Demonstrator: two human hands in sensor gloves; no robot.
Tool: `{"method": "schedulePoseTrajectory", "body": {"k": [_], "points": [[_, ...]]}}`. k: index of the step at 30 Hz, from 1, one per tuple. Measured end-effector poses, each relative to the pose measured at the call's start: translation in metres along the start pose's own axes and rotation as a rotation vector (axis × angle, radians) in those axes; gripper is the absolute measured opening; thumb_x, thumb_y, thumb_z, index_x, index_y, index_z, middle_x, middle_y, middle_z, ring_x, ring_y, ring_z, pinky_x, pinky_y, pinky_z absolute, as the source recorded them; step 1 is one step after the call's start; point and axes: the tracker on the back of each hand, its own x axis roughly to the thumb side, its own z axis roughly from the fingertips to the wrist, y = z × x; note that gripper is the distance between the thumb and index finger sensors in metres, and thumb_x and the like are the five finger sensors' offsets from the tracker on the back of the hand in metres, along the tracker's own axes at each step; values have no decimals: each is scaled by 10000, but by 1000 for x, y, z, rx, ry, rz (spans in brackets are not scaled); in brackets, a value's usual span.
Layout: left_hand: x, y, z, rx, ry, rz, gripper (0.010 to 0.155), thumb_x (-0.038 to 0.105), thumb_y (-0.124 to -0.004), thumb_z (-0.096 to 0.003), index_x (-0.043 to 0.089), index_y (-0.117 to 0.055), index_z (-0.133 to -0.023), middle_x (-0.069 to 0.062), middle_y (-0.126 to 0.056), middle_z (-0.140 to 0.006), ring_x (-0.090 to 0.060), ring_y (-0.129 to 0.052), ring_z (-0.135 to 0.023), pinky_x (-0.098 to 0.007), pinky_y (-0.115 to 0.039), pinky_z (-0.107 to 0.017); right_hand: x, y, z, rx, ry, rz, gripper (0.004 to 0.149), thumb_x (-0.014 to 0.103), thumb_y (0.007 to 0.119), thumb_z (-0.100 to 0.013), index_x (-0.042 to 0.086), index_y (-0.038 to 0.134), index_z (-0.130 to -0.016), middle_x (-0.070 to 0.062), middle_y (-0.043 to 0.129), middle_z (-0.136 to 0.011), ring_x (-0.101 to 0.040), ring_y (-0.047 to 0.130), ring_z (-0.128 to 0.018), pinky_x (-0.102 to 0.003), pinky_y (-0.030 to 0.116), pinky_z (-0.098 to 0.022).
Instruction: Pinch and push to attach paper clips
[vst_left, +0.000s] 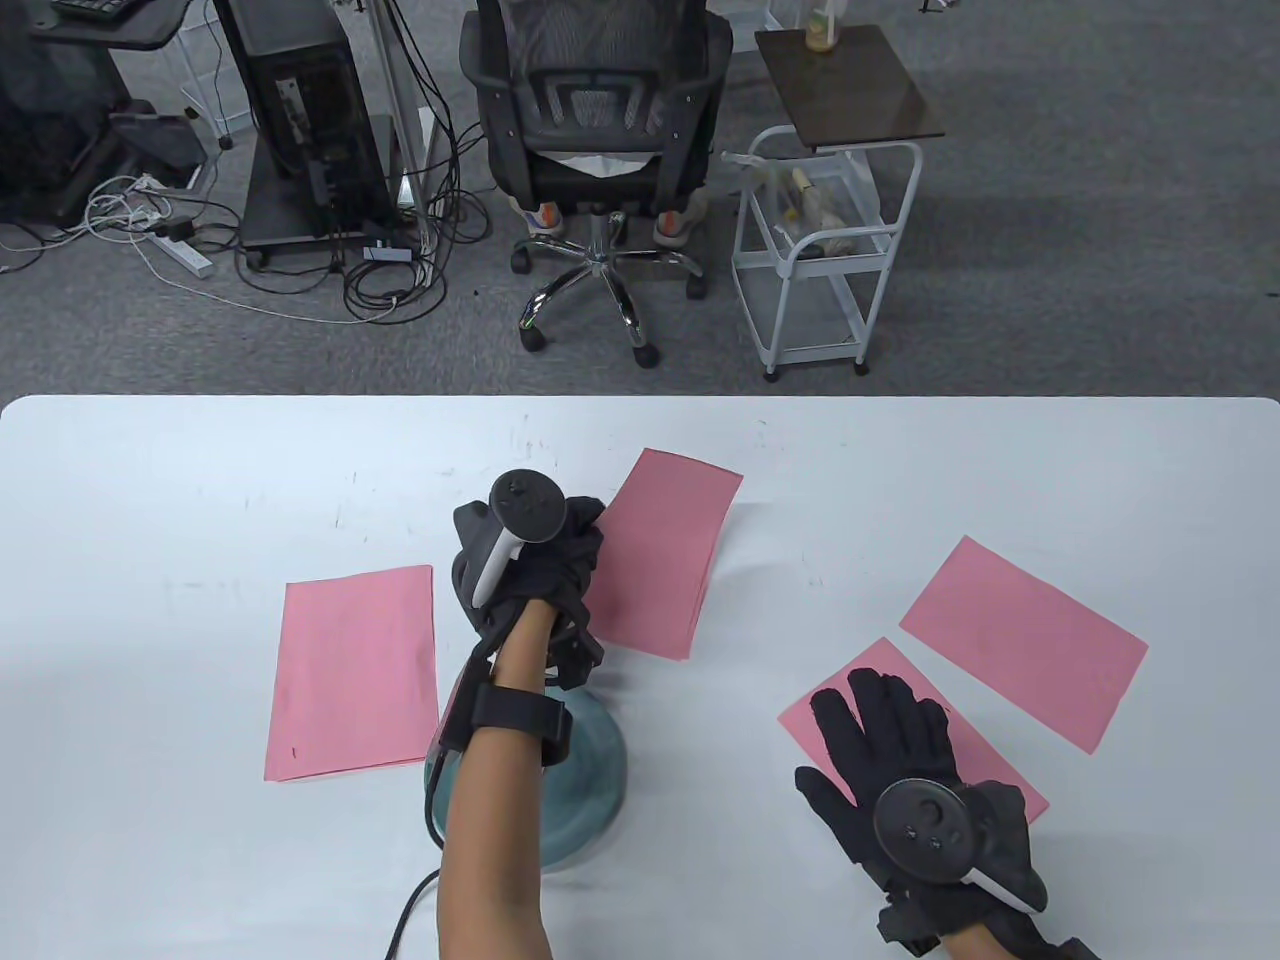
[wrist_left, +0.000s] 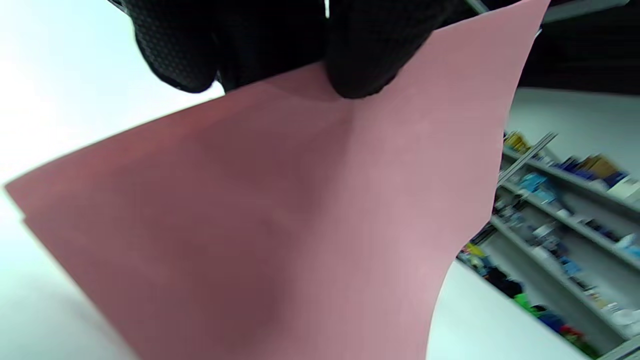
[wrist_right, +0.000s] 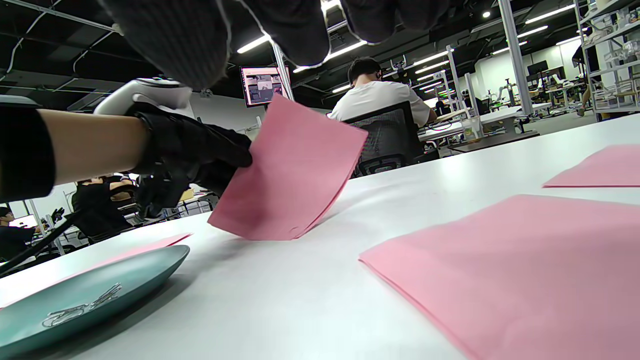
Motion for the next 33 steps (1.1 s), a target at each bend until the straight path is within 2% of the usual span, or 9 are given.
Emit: {"method": "schedulePoseTrajectory", "body": {"k": [4, 13, 18, 22, 25, 29, 33], "points": [[4, 8, 20, 15, -65, 73, 408, 233, -816, -587, 266, -809, -994, -24, -854, -920, -270, -917, -804, -545, -730, -692, -2, -1, 0, -6, 8, -8, 710, 505, 676, -604, 128, 488, -1176, -258, 352, -1205, -511, 338, -1065, -625, 240, -734], [7, 28, 88, 38, -242, 245, 408, 239, -817, -588, 269, -805, -995, -19, -852, -922, -263, -918, -805, -538, -733, -692, -7, 0, -2, -13, 18, -56, 714, 506, 675, -605, 125, 479, -1176, -258, 351, -1203, -511, 342, -1062, -626, 248, -732], [7, 28, 129, 43, -320, 346, 410, 243, -816, -591, 268, -800, -1000, -17, -849, -924, -260, -918, -805, -537, -734, -690, -10, 3, -4, -8, 25, -130, 723, 507, 676, -604, 122, 458, -1177, -259, 352, -1200, -510, 348, -1060, -627, 256, -731], [8, 22, 160, 28, -366, 354, 411, 246, -817, -591, 268, -800, -1001, -15, -850, -924, -257, -919, -804, -534, -736, -690, -14, 4, -5, -23, 37, -217, 737, 500, 688, -604, 114, 430, -1175, -260, 357, -1195, -511, 358, -1056, -629, 269, -729], [7, 17, 177, 12, -385, 368, 411, 246, -818, -590, 269, -801, -1000, -17, -851, -924, -258, -920, -803, -534, -737, -689, -18, 3, -5, -41, 33, -315, 753, 491, 707, -600, 104, 406, -1171, -261, 367, -1189, -508, 378, -1051, -633, 294, -726], [4, 3, 193, -16, -408, 402, 413, 247, -818, -591, 270, -797, -1002, -15, -850, -925, -258, -918, -805, -533, -736, -690, -25, 3, -5, -57, 9, -589, 794, 471, 762, -582, 96, 373, -1163, -253, 399, -1178, -502, 423, -1043, -638, 362, -722], [4, -11, 200, -24, -437, 423, 411, 247, -818, -590, 272, -797, -1000, -13, -850, -923, -255, -919, -804, -531, -736, -691, -31, 8, -8, -34, -43, -836, 785, 435, 800, -573, 99, 394, -1155, -239, 438, -1170, -484, 486, -1034, -632, 439, -717]]}}
